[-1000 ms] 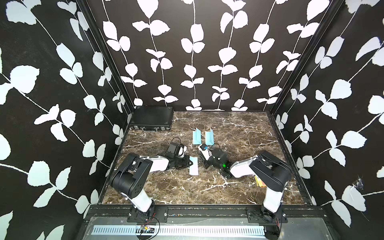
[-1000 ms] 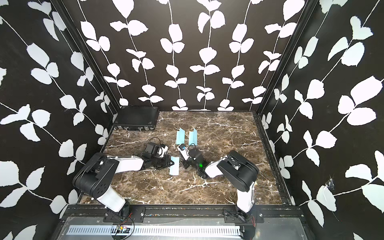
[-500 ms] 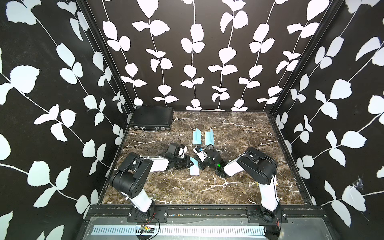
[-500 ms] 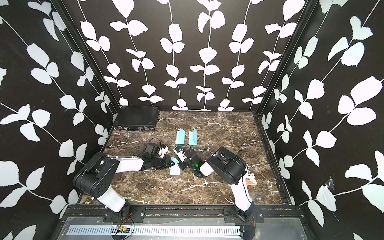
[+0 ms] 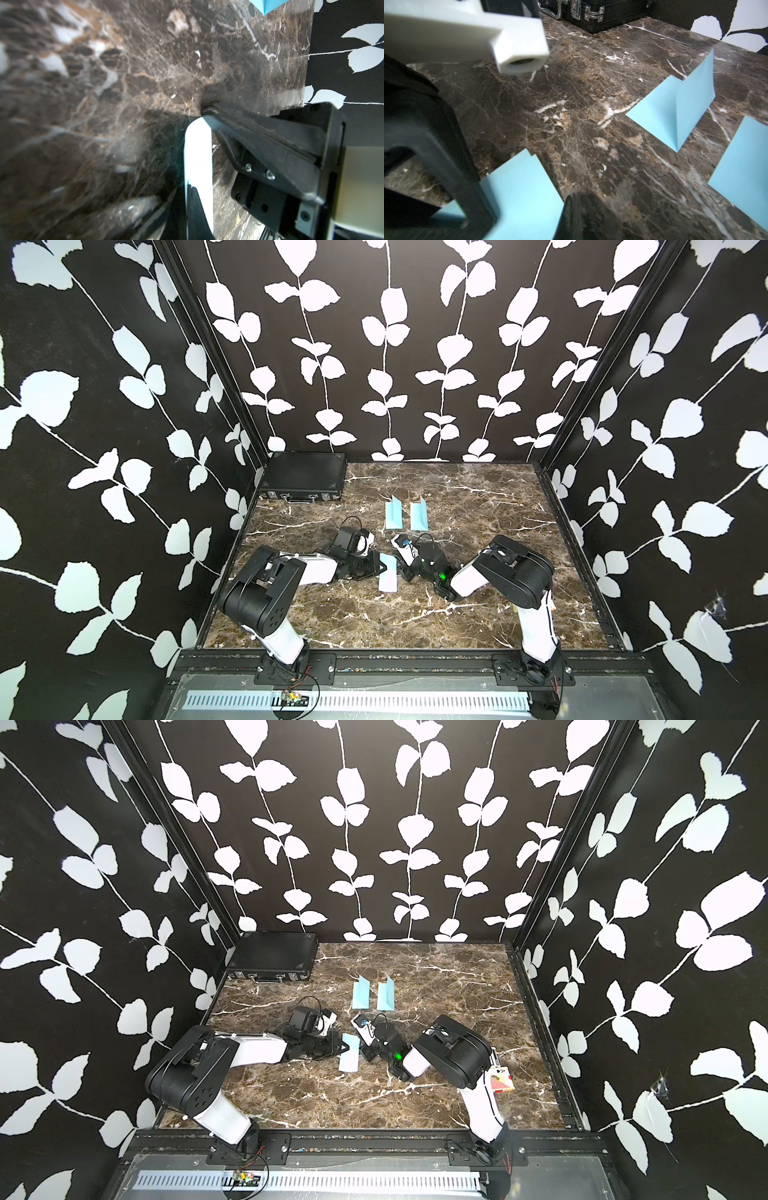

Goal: Fold the square paper along the opposite sides
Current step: Smooth out the paper at the center of the board.

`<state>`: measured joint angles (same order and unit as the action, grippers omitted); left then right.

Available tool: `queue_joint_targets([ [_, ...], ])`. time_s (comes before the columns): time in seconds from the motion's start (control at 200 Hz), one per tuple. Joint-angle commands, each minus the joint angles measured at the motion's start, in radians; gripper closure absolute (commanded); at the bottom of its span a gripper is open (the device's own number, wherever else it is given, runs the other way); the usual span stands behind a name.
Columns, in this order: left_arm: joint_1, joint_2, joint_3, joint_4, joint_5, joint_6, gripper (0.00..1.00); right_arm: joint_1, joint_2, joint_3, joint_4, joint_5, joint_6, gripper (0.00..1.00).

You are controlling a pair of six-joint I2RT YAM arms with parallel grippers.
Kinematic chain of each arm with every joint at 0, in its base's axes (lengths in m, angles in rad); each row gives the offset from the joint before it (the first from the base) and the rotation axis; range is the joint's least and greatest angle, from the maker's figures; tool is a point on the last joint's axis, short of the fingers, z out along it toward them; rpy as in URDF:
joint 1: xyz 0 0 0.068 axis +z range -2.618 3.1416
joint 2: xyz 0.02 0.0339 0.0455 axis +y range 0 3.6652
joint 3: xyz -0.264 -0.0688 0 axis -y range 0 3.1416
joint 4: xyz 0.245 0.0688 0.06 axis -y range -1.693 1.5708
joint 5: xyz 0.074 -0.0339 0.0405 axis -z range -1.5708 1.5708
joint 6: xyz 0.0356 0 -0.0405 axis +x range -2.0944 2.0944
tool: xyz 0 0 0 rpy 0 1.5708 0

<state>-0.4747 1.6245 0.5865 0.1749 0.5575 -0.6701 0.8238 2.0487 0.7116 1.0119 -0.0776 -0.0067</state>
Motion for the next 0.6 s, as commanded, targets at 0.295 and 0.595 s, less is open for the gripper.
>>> queue_joint_targets([
  [0.295, -0.002, -0.071, 0.008, -0.178, -0.006, 0.047, 1.0, -0.014, -0.277, -0.123, -0.206, -0.009, 0.119, 1.0],
  [0.595, -0.014, -0.012, 0.002, -0.18, -0.03, 0.106, 1.0, 0.054, -0.213, -0.048, -0.21, -0.262, -0.058, 1.0],
])
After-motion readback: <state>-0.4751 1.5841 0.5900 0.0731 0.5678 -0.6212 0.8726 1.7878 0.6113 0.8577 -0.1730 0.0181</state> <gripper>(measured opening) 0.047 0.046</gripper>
